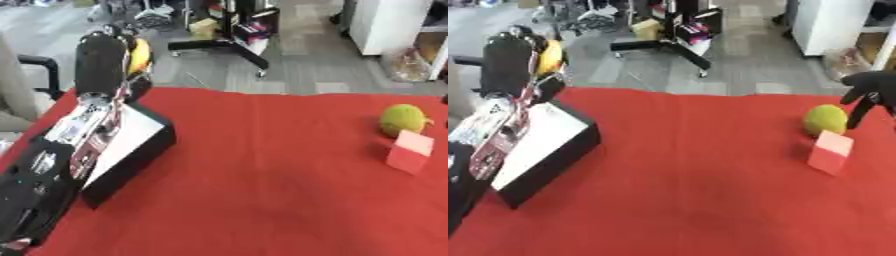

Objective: Pick up the objects with one hand, pass them to the other hand, and then place them into the box on the other side of the table.

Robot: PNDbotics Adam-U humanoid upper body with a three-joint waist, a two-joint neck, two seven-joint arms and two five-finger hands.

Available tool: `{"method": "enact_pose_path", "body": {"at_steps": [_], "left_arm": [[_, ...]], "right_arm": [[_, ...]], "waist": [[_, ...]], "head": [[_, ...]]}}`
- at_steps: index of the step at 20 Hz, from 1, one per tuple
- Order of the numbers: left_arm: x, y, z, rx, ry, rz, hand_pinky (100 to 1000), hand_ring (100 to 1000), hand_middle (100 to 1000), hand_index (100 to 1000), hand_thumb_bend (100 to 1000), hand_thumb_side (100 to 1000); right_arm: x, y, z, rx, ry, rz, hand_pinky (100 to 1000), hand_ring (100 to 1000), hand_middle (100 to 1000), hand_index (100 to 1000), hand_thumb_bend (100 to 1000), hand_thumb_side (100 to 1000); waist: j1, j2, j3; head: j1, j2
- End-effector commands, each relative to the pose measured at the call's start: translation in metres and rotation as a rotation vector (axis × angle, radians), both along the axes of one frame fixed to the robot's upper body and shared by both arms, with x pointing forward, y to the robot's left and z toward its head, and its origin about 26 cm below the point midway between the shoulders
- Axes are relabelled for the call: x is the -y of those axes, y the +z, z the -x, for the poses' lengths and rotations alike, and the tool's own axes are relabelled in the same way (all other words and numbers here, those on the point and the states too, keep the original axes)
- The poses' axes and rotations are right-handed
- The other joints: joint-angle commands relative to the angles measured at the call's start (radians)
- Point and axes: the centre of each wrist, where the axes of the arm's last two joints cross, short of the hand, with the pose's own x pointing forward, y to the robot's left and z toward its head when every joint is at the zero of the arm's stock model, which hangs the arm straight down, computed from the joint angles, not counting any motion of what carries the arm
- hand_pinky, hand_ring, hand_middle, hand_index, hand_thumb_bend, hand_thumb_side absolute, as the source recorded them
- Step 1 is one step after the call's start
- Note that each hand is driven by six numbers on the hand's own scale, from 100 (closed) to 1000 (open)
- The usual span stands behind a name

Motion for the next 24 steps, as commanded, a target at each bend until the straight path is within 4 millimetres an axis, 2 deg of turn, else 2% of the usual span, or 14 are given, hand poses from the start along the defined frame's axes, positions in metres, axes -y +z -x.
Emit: {"method": "enact_pose_path", "body": {"at_steps": [1,3,6,9,12,13,15,19,21,22,23,24], "left_arm": [[-0.040,-0.014,-0.013,-0.218,0.157,-0.010,754,671,704,825,571,745],[-0.051,-0.024,-0.018,-0.361,0.199,0.026,801,760,796,914,722,913],[-0.052,-0.022,-0.018,-0.380,0.211,0.050,820,796,830,938,736,955],[-0.049,-0.016,-0.016,-0.345,0.195,0.054,826,801,834,938,716,936],[-0.036,0.004,-0.008,-0.233,0.113,0.063,813,772,802,916,657,859],[-0.029,0.012,-0.004,-0.184,0.078,0.070,804,753,784,905,613,804],[-0.008,0.033,0.011,-0.050,-0.028,0.094,796,730,763,882,572,754],[0.042,0.068,0.061,0.201,-0.337,0.213,793,688,725,843,498,688],[0.061,0.077,0.090,0.289,-0.490,0.292,792,681,716,835,488,674],[0.069,0.078,0.102,0.320,-0.560,0.336,789,671,707,827,467,674],[0.075,0.075,0.108,0.343,-0.623,0.382,785,662,696,818,450,676],[0.080,0.069,0.112,0.363,-0.684,0.433,784,657,691,816,440,679]], "right_arm": [[0.001,0.008,0.003,0.034,0.001,0.007,920,362,489,693,447,1000],[0.001,0.008,0.003,0.031,0.002,0.006,920,361,488,692,445,1000],[0.001,0.007,0.003,0.028,0.003,0.006,921,360,487,692,442,1000],[0.002,0.006,0.003,0.025,-0.001,0.005,921,360,487,691,439,1000],[0.003,0.005,0.002,0.023,-0.005,0.004,923,358,486,688,439,1000],[0.003,0.005,0.002,0.021,-0.006,0.005,924,358,487,688,439,1000],[0.005,0.003,0.000,0.020,-0.011,0.017,922,353,484,684,445,1000],[0.017,-0.001,-0.012,0.014,-0.064,0.084,917,353,495,697,459,1000],[0.027,-0.001,-0.021,0.040,-0.098,0.142,919,361,513,714,476,1000],[0.033,-0.002,-0.026,0.055,-0.113,0.183,919,380,557,743,381,1000],[0.041,-0.003,-0.032,0.070,-0.127,0.234,921,395,587,757,525,1000],[0.049,-0.007,-0.039,0.081,-0.137,0.294,932,439,650,791,456,1000]], "waist": [[-0.002,-0.016,-0.002],[-0.002,-0.016,-0.002],[-0.004,-0.017,-0.002],[-0.005,-0.018,-0.002],[-0.005,-0.017,0.002],[-0.005,-0.017,0.003],[-0.007,-0.015,0.007],[-0.014,-0.014,0.017],[-0.017,-0.013,0.023],[-0.020,-0.013,0.026],[-0.022,-0.012,0.030],[-0.024,-0.011,0.034]], "head": [[-0.001,-0.008],[-0.005,-0.008],[-0.009,-0.010],[-0.015,-0.011],[-0.032,-0.015],[-0.039,-0.015],[-0.061,-0.016],[-0.109,-0.014],[-0.134,-0.011],[-0.150,-0.009],[-0.165,-0.008],[-0.182,-0.007]]}}
